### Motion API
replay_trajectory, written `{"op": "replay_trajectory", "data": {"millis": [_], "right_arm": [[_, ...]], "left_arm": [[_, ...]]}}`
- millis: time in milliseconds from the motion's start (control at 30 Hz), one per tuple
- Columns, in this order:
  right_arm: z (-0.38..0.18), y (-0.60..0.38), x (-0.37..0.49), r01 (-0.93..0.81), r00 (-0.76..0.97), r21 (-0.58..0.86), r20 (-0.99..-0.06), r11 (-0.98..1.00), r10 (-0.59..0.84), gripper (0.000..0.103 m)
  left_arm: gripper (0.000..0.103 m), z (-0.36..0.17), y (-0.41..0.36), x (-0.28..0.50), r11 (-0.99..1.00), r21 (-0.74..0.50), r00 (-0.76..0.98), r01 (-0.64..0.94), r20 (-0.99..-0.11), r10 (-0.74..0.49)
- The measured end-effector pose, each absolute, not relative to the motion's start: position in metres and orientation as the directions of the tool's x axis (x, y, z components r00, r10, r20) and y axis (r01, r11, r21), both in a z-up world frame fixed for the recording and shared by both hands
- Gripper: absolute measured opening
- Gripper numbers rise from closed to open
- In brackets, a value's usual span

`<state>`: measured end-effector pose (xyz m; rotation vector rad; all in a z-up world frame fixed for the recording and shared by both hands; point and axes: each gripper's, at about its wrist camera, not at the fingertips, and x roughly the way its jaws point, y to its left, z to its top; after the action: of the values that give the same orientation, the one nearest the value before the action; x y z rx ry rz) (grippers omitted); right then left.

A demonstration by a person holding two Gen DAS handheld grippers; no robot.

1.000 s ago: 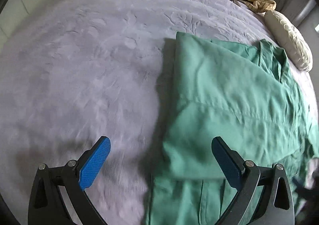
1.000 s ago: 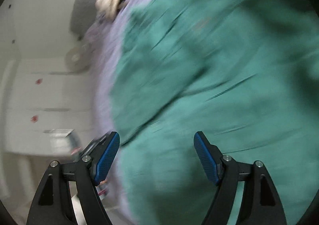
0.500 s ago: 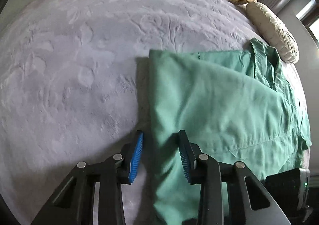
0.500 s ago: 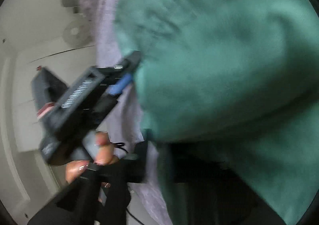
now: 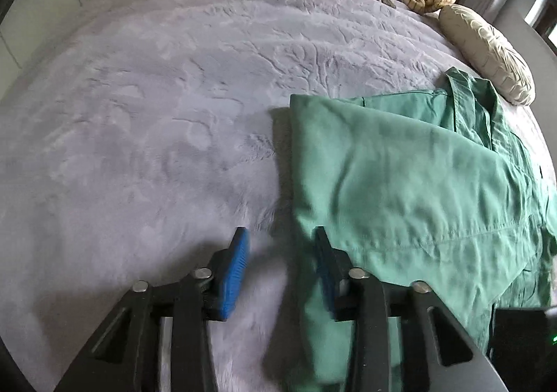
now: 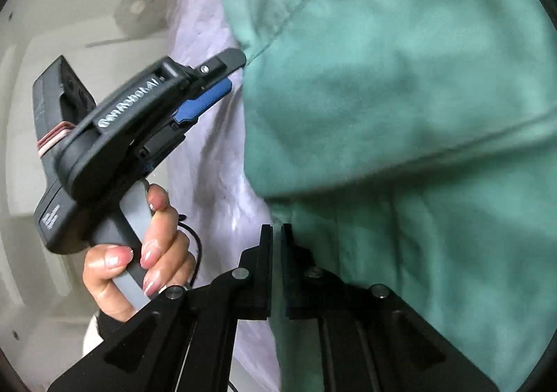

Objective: Fold large clothes

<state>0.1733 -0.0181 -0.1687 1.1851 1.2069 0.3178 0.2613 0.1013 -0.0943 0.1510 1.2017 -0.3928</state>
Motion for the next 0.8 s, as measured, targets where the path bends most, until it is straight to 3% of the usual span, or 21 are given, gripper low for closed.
{"op": "replay_trajectory", "data": {"millis": [67,267,333,400,467,600,633,800], "right_arm": [[-0.154,-0.026,0.167,0.346,0.394,0.817,-0.572,0.461,0.719,0.008],[-0.121,-0.074,0.14,0.341,0.434,0.774,-0.633,0.533,0.641,0.008],[-0.114,-0.097,0.121,0.361,0.447,0.753,-0.658,0.551,0.606,0.01],[-0.11,-0.118,0.106,0.38,0.461,0.736,-0.676,0.56,0.575,0.029],[-0.107,-0.142,0.084,0.4,0.486,0.716,-0.695,0.572,0.53,0.076],[-0.092,-0.188,0.056,0.44,0.55,0.696,-0.709,0.568,0.442,0.088],[-0.087,-0.2,0.044,0.454,0.57,0.69,-0.711,0.564,0.412,0.101],[-0.079,-0.242,0.013,0.491,0.623,0.696,-0.701,0.524,0.348,0.103]], "left_arm": [[0.087,-0.084,0.103,0.248,0.933,-0.063,0.352,0.354,-0.915,-0.196],[0.088,-0.081,0.091,0.222,0.949,-0.023,0.34,0.316,-0.93,-0.136],[0.103,-0.082,0.082,0.209,0.949,0.016,0.34,0.316,-0.936,-0.097],[0.103,-0.082,0.072,0.198,0.945,0.047,0.343,0.324,-0.937,-0.071],[0.103,-0.083,0.063,0.19,0.94,0.057,0.345,0.337,-0.936,-0.067],[0.103,-0.088,0.038,0.175,0.931,0.014,0.276,0.366,-0.956,-0.095],[0.103,-0.089,0.03,0.171,0.928,0.01,0.26,0.373,-0.961,-0.094],[0.103,-0.093,-0.01,0.149,0.896,0.018,0.247,0.444,-0.963,-0.103]]}}
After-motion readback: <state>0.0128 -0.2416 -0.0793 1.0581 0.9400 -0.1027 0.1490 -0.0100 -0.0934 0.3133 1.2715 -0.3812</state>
